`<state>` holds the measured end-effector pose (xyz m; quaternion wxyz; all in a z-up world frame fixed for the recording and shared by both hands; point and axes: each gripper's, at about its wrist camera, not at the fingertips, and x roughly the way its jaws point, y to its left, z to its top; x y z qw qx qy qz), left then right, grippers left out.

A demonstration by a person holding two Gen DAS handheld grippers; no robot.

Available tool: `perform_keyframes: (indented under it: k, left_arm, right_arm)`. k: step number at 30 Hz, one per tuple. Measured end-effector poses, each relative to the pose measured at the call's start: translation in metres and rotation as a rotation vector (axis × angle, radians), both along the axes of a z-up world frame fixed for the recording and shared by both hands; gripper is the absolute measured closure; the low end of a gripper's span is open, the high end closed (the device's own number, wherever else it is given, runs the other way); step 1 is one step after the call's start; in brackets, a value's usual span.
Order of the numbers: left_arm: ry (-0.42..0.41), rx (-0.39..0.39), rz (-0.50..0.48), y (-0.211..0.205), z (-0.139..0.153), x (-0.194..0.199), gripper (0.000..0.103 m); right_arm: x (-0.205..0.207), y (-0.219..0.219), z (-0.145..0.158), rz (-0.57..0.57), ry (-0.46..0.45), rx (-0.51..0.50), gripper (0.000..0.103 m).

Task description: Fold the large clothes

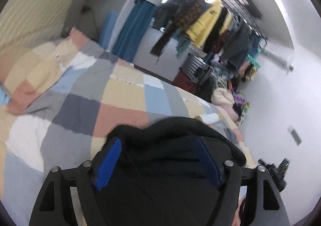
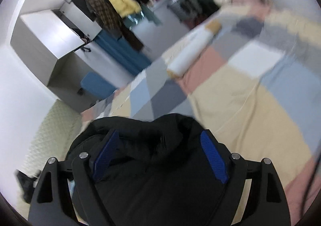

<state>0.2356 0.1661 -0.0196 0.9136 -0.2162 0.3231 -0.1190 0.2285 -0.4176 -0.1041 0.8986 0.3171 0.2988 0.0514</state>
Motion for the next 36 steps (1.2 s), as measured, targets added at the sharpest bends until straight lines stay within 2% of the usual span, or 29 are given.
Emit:
perform_keyframes:
  k: [4,7,10,12,14,17,18,21,23,26,29,33,36]
  left_arm:
    - [0.033,0.076,-0.064,-0.055,-0.001,0.021,0.027]
    - [0.048,0.206,-0.084,-0.096,-0.013,0.034,0.027]
    - [0.046,0.349,-0.077,-0.13,-0.028,0.041,0.027]
    - [0.042,0.378,-0.056,-0.144,-0.036,0.04,0.027]
    - [0.021,0.411,-0.058,-0.157,-0.044,0.042,0.027]
    - [0.002,0.55,-0.01,-0.174,-0.063,0.057,0.027]
    - [0.013,0.565,-0.005,-0.173,-0.071,0.062,0.027]
    - [0.112,0.53,0.001,-0.166,-0.096,0.083,0.027]
    - [0.122,0.491,-0.013,-0.161,-0.104,0.088,0.027]
    - [0.14,0.476,-0.024,-0.154,-0.112,0.099,0.027]
    - [0.173,0.457,-0.032,-0.15,-0.122,0.112,0.027]
    - [0.22,0.431,-0.048,-0.147,-0.141,0.131,0.027]
    - [0.235,0.423,-0.056,-0.147,-0.148,0.143,0.027]
  right_arm:
    - [-0.005,0.05,0.032,0.076,-0.072,-0.137,0.019]
    - [0.006,0.097,0.036,0.174,-0.076,-0.215,0.019]
    - [0.026,0.138,0.021,0.25,-0.024,-0.249,0.019]
    - [0.043,0.163,0.008,0.301,0.024,-0.296,0.019]
    - [0.06,0.177,-0.003,0.302,0.058,-0.34,0.018]
    - [0.086,0.185,-0.02,0.276,0.105,-0.349,0.014]
    - [0.094,0.187,-0.026,0.284,0.123,-0.351,0.014]
    - [0.11,0.191,-0.042,0.321,0.148,-0.369,0.014]
    - [0.117,0.194,-0.05,0.334,0.162,-0.381,0.012]
    - [0.121,0.193,-0.058,0.327,0.167,-0.385,0.005]
    - [0.131,0.194,-0.063,0.336,0.182,-0.397,0.002]
    - [0.147,0.187,-0.073,0.31,0.212,-0.364,0.0]
    - [0.161,0.193,-0.08,0.323,0.223,-0.398,0.0]
